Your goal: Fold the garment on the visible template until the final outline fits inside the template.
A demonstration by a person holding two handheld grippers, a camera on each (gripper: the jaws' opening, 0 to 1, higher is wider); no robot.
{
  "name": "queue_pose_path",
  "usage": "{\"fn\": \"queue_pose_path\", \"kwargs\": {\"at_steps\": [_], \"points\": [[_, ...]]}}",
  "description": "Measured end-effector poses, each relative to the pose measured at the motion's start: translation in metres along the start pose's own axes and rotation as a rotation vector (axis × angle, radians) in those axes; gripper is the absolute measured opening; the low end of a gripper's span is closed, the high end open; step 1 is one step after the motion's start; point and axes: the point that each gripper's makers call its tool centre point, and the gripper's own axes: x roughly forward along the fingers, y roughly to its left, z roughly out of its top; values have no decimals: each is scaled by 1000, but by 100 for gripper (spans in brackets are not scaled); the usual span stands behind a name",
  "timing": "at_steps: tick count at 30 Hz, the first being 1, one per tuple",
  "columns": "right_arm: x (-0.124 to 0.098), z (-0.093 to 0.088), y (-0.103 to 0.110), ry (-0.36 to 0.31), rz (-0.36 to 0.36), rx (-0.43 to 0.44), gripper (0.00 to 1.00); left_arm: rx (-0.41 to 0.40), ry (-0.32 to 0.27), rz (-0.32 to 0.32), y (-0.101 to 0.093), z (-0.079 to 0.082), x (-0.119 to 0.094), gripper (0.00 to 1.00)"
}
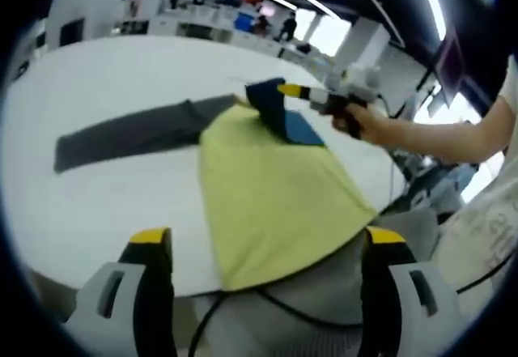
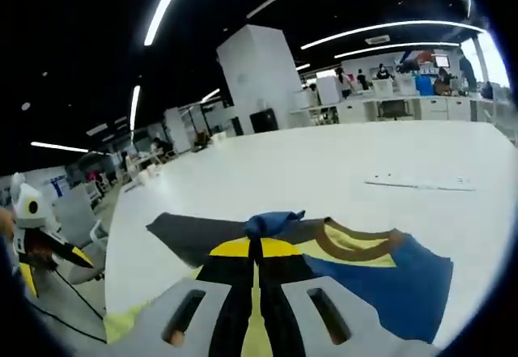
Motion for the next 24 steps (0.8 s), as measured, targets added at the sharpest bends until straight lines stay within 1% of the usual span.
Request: {"fn": "queue_pose_path", "kwargs": {"at_steps": [1,4,8,14,16,17,19,22,24], "points": [[1,-1,0,2,0,-3,2,-3,-2,-1,0,0,0,93],[8,-15,3,40,0,-24,2,-1,12,-3,-1,-3,2,93],[14,-26,4,68,4,-35,2,1,16,-5,-1,-4,2,93],[21,-40,3,99,-14,29,2,-2,14,-2,0,-5,1,92],[24,-44,6,106,-3,36,2,0,14,-2,0,-5,0,92],[25,-48,8,123,10,28,2,0,14,-1,1,-6,0,91],[26,-51,11,133,18,23,2,-6,9,1,1,-6,0,92],[28,-56,18,157,41,65,4,-8,8,2,1,-6,0,92],[30,-60,20,172,55,107,9,-7,14,1,1,-8,0,91]]}}
